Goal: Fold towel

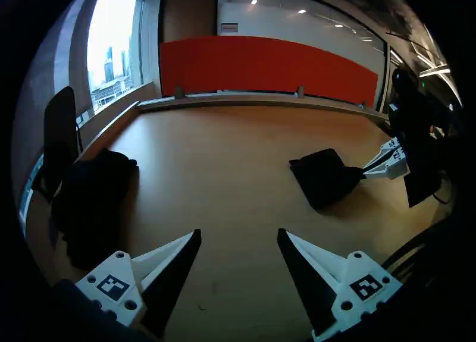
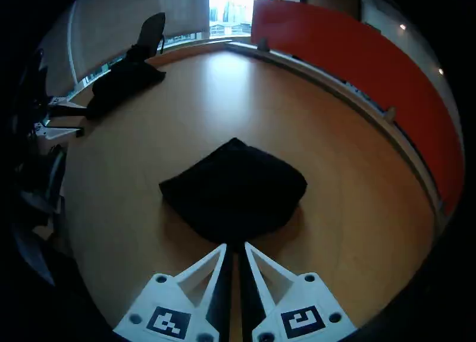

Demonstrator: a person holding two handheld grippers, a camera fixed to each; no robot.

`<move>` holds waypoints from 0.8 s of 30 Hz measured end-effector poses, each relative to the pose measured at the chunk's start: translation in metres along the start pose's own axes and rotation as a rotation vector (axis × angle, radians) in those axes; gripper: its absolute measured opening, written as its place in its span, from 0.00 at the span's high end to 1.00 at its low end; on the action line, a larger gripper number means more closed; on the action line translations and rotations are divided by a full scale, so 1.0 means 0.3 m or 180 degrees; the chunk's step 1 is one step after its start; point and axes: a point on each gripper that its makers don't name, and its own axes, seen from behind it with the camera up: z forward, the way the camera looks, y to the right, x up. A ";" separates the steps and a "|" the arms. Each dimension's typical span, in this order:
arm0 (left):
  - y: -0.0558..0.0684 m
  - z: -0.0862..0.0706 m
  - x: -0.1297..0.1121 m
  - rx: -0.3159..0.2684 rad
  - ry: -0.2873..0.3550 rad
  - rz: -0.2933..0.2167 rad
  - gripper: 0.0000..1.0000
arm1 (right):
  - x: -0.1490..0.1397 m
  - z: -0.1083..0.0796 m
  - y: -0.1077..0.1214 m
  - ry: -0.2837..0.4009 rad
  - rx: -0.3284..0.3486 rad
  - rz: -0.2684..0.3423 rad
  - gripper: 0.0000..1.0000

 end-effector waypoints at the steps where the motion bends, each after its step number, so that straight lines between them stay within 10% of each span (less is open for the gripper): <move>1: 0.001 -0.001 0.005 -0.0009 0.0011 0.0003 0.05 | 0.023 -0.006 0.002 0.0031 -0.0004 -0.0011 0.94; 24: 0.014 -0.024 0.108 -0.0230 0.0245 0.0107 0.05 | 0.422 -0.206 0.120 0.0518 -0.0251 -0.0285 0.94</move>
